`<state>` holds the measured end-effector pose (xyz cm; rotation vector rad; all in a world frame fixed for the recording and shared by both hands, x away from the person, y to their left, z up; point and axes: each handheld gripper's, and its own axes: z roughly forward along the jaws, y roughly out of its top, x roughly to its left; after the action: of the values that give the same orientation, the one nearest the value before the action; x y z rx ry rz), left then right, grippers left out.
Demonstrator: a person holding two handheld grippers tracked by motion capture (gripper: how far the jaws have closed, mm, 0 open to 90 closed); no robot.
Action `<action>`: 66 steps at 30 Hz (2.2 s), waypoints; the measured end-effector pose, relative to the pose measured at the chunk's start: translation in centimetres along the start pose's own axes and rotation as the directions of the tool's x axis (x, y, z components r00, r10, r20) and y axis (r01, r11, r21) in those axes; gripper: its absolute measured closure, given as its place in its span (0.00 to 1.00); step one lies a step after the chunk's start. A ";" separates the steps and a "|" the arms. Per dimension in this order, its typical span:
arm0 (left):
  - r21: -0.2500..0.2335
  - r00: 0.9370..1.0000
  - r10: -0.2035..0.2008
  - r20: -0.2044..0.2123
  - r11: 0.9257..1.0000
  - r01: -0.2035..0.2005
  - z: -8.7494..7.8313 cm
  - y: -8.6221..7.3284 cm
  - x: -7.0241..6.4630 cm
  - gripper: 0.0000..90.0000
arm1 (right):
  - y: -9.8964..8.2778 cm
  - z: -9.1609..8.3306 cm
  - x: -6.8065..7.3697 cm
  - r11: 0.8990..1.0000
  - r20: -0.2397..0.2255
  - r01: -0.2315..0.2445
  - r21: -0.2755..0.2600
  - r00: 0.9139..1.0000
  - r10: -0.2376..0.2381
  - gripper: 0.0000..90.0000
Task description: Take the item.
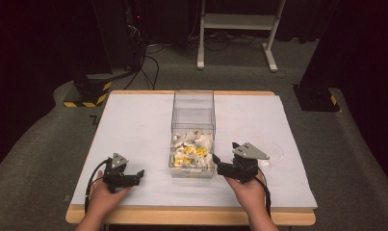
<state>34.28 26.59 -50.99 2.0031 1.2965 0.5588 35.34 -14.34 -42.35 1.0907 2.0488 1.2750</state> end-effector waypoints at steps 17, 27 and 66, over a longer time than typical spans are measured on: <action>0.000 1.000 0.000 -0.001 1.000 0.000 0.0 0.0 0.0 0.14 | 1.2 1.7 2.2 0.999 -0.085 0.051 0.008 0.995 -0.050 0.28; 0.000 1.000 0.001 -0.001 1.000 -0.001 0.0 0.0 0.0 0.14 | 1.6 2.8 3.3 0.996 -0.112 0.086 0.025 0.990 -0.083 0.36; -0.001 1.000 0.001 -0.001 1.000 -0.001 0.0 0.0 0.0 0.14 | 1.3 6.0 4.2 0.960 -0.183 0.173 0.222 0.974 -0.134 0.94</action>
<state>34.27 26.59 -51.00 2.0030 1.2960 0.5606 37.96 -7.50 -43.83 0.9265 2.4105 1.0975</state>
